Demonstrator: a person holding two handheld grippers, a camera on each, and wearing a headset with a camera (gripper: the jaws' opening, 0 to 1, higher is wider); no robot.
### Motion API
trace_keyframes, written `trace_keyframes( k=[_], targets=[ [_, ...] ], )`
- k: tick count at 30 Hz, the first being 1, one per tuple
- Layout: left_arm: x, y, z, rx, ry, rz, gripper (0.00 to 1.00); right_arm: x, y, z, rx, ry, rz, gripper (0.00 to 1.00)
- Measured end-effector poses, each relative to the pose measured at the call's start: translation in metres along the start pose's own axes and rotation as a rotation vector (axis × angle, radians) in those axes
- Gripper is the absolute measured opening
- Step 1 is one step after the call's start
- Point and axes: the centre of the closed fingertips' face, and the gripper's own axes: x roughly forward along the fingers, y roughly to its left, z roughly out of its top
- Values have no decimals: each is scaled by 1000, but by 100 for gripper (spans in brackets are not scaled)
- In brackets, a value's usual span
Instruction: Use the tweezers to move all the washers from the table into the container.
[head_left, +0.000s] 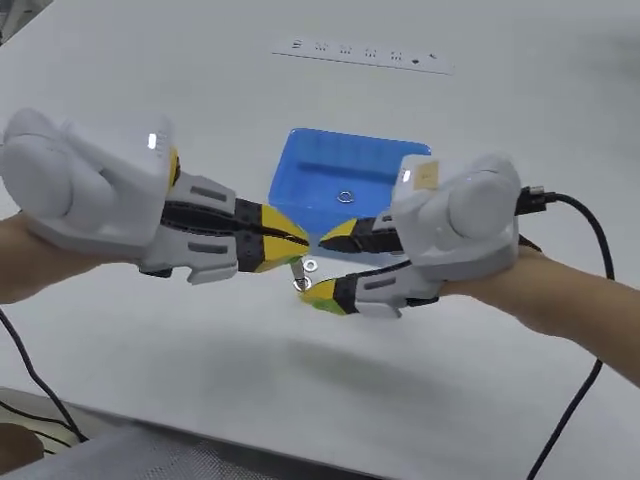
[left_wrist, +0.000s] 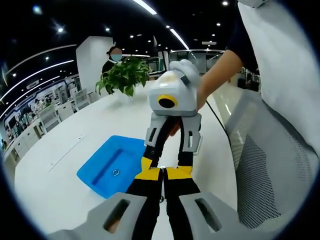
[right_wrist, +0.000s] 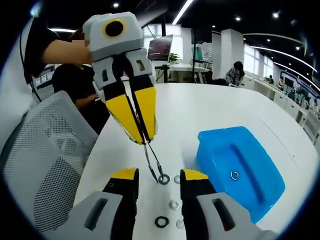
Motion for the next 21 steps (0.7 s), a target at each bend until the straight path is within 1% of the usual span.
trace_keyframes(
  k=[3,4,5,6,7,8,10,11,16,19,21],
  targets=[
    [0,0,-1,-4,0,-1,4,8,7,0,-28,9,46,24],
    [-1,-1,-1,-5,0,-2,4,9,8,1,-42,10,55,21],
    [-1,-2,-1,-6,0,-4,4,11,11,1,-61,14,75,17],
    [-1,-2,-1,-6,0,-6,4,12,11,1,-65,17,71,15],
    [-1,-3,-2,-7,3,-12,4,12,10,1,-89,25,67,13],
    [0,-3,-1,-6,1,-9,4,12,9,1,-99,25,73,12],
    [0,-2,-2,-7,1,-7,4,11,9,0,-85,28,82,12],
    [0,-2,-2,-8,0,-7,4,11,9,0,-96,28,85,11],
    [2,0,-2,-4,5,-1,5,11,10,0,-143,31,70,10],
    [5,-1,-2,-5,17,12,5,10,10,0,-145,28,53,10],
    [5,-2,-5,8,38,31,6,10,9,0,-142,24,42,10]
  ],
)
